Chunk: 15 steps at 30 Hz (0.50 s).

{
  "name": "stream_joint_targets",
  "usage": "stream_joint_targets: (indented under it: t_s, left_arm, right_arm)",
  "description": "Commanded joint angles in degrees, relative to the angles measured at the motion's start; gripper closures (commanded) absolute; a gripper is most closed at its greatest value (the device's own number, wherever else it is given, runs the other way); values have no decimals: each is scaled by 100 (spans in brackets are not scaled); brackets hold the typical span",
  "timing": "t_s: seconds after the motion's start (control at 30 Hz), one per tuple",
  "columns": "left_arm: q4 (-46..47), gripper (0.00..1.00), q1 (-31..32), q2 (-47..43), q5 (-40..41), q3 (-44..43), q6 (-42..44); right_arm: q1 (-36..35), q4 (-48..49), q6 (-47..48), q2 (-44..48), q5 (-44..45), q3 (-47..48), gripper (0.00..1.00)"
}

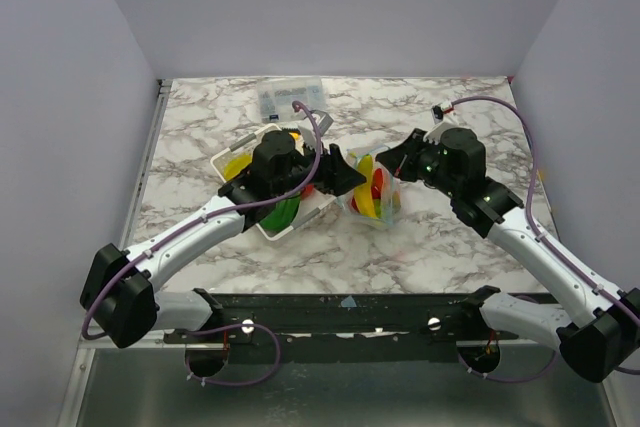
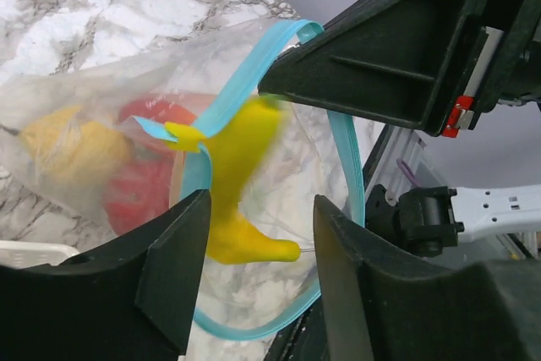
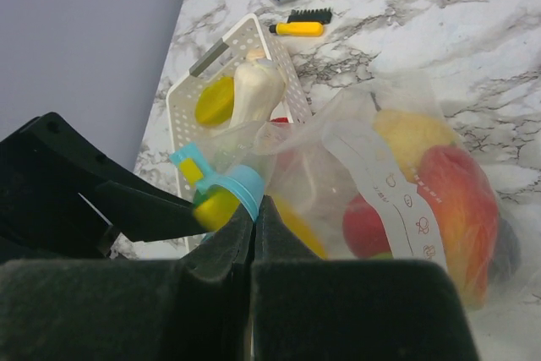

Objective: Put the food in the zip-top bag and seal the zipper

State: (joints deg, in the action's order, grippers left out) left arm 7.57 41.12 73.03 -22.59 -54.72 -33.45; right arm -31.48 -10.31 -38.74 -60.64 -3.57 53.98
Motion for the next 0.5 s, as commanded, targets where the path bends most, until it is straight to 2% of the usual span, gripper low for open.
stream_joint_targets:
  t_s: [0.0, 0.17, 0.33, 0.47]
  left_arm:
    - [-197, 43, 19, -76, 250, 36, 131]
    - [-723, 34, -51, -227, 543, -123, 223]
    - [-1329, 36, -229, -584, 872, -120, 76]
    - [-1687, 35, -380, -577, 711, -128, 47]
  right_arm:
    - [18, 285, -152, 114, 231, -19, 99]
    - [11, 251, -120, 55, 274, 52, 100]
    - [15, 98, -51, -82, 336, 157, 99]
    - [13, 102, 17, -29, 332, 142, 99]
